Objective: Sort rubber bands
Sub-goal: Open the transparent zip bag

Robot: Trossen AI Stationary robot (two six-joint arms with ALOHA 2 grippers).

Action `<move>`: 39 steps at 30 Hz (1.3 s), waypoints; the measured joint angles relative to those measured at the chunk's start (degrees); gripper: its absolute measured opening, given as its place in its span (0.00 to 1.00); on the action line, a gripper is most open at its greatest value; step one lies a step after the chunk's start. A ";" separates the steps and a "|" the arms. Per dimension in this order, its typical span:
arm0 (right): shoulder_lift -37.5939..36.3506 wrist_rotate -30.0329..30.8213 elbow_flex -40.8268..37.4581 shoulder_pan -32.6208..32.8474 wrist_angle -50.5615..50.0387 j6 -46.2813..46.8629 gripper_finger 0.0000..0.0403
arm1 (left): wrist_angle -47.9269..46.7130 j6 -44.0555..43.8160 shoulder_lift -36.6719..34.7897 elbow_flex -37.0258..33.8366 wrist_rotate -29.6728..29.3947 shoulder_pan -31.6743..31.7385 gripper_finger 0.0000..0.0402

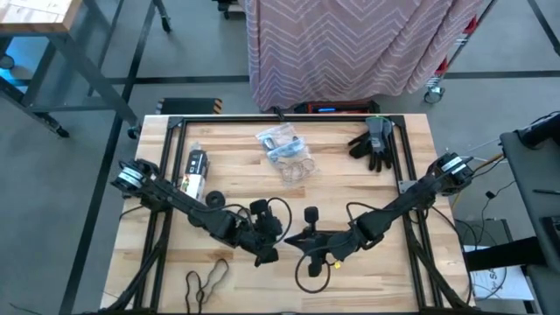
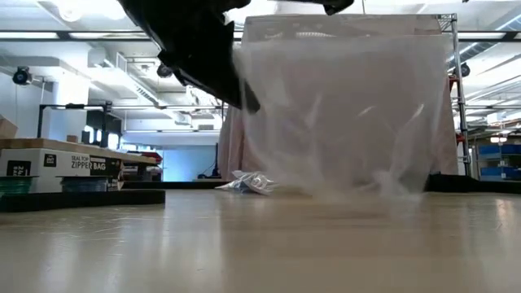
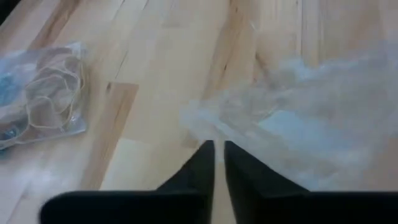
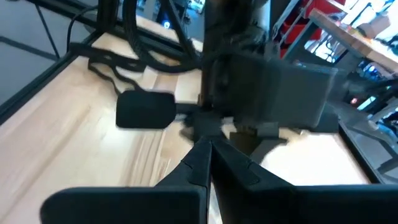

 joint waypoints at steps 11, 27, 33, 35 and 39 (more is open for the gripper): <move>-0.34 0.44 3.65 0.28 -13.55 4.69 0.00 | 1.30 -0.75 -0.13 -2.11 0.02 -0.99 0.01; 0.02 -7.59 3.01 9.78 -37.28 32.45 0.28 | 22.80 -2.57 -0.18 -12.83 7.93 5.20 0.09; 3.79 -7.26 2.71 10.86 -37.29 32.08 0.37 | 32.25 -1.26 2.51 -13.96 17.89 9.86 0.18; 5.49 -7.08 2.71 10.40 -37.21 32.09 0.38 | 34.85 -0.95 3.53 -13.93 19.88 10.55 0.22; 8.49 -7.46 2.72 9.21 -37.27 32.13 0.37 | 35.81 -0.85 4.88 -13.91 20.04 11.14 0.29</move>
